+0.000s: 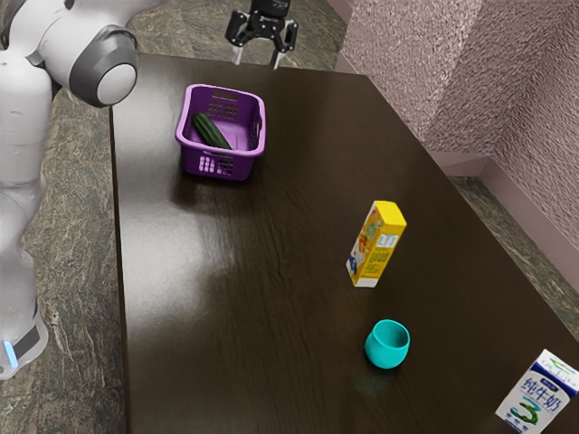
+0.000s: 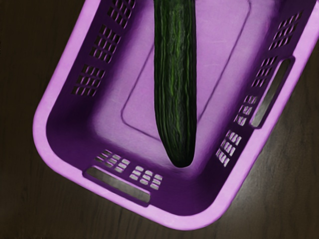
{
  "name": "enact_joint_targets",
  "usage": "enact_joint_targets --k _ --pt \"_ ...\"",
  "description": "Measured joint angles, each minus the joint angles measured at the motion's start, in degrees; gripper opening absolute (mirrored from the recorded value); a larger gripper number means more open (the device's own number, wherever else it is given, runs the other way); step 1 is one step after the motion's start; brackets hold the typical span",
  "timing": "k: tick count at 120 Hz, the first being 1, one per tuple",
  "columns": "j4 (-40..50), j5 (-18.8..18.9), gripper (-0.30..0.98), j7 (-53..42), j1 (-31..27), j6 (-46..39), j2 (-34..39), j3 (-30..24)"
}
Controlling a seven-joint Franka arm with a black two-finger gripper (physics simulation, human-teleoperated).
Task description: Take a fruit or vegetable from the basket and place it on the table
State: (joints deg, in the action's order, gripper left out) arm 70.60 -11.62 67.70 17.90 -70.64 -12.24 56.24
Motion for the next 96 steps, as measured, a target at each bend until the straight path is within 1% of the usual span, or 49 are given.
enact_joint_targets --k 26,33,41,50,56,64,70,75,84,96 --pt "-0.03 -0.24 0.69 8.01 -0.38 -1.1 0.15 0.07" --pt "-4.37 0.55 0.69 10.15 0.3 -1.12 2.59 0.11" --pt "-7.48 1.51 0.69 13.11 4.69 -1.11 4.36 -0.06" --pt "-6.47 1.58 0.69 16.6 10.13 -1.55 0.72 -0.53" --pt "-3.53 1.04 0.68 18.67 11.74 -2.9 -0.64 -0.67" --pt "4.67 0.79 0.67 20.99 13.86 -6.19 0.54 0.13" --pt "11.03 0.87 0.67 22.58 19.45 -9.01 2.15 4.19" --pt "14.69 1.48 0.66 23.8 22.79 -11.01 3.63 6.59" --pt "18.61 3.45 0.64 25.8 26.05 -13.74 6.09 8.54" --pt "21.36 4.92 0.63 28.14 26.98 -16.0 8.83 10.01"
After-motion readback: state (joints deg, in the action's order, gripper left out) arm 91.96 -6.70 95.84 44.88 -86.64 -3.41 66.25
